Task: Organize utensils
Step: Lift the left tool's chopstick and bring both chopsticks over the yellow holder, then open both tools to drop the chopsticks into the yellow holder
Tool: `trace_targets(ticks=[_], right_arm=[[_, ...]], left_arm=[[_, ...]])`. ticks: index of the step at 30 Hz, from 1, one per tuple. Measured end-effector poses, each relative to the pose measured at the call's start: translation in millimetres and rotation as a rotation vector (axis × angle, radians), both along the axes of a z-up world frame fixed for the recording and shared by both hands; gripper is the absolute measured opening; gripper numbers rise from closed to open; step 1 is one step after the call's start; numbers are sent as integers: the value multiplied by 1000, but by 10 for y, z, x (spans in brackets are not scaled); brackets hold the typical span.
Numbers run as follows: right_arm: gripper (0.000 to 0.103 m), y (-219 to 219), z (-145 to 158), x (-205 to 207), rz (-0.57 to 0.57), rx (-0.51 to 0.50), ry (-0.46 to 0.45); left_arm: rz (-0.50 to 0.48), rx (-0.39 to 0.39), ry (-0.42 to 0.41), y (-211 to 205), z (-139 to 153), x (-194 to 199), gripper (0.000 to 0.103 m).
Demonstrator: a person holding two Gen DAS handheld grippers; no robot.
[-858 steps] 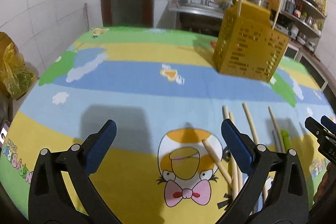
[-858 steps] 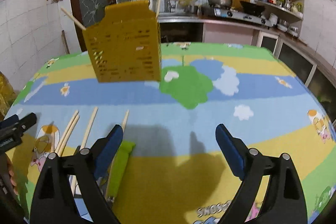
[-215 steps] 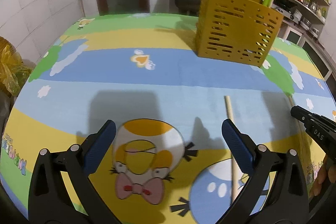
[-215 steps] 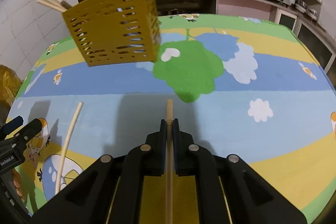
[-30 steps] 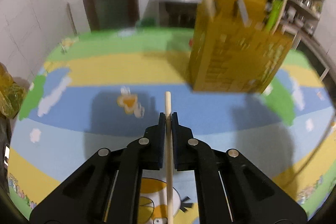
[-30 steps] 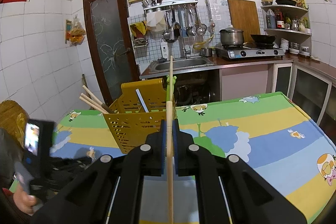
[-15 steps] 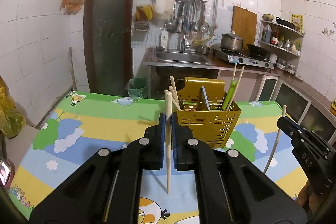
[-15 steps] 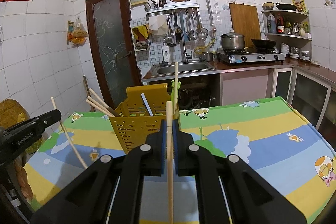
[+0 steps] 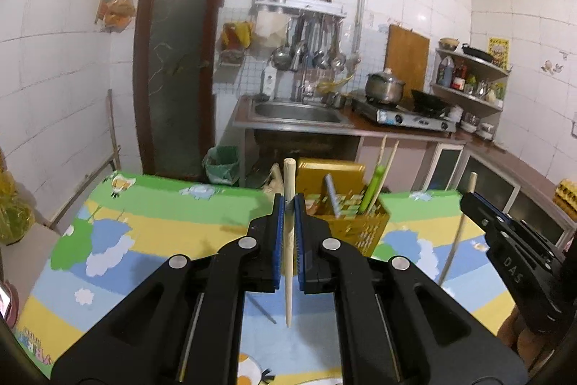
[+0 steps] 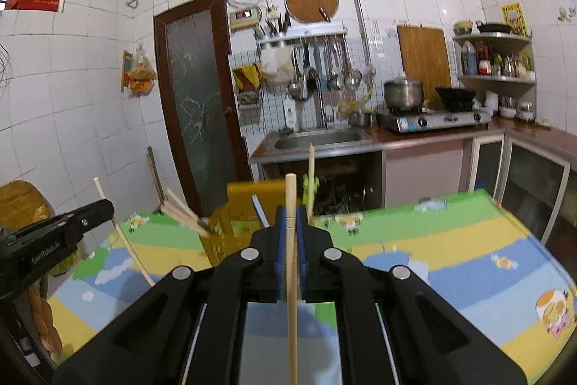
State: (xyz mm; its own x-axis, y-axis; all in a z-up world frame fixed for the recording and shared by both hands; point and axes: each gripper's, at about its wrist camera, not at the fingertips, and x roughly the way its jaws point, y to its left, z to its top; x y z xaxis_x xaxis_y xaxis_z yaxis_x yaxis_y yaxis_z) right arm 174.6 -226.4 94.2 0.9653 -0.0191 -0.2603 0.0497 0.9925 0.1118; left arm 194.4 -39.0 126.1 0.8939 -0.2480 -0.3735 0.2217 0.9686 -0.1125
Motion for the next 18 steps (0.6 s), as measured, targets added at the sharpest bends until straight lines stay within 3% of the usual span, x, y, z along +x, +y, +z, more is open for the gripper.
trace_targets(ticks=[11,14,18], right_arm=[[6,-15,935,428,-21,-18,-198],[6,-26,1033,638,-27,-18,-232],[6,-36,903,962,-22,-26,-238]], left_arm=[[6,-61,-184,-224,906,399,5],[13,-51,-201,-311,916,615,5],[22,-39,-180,-405,659,975,5]])
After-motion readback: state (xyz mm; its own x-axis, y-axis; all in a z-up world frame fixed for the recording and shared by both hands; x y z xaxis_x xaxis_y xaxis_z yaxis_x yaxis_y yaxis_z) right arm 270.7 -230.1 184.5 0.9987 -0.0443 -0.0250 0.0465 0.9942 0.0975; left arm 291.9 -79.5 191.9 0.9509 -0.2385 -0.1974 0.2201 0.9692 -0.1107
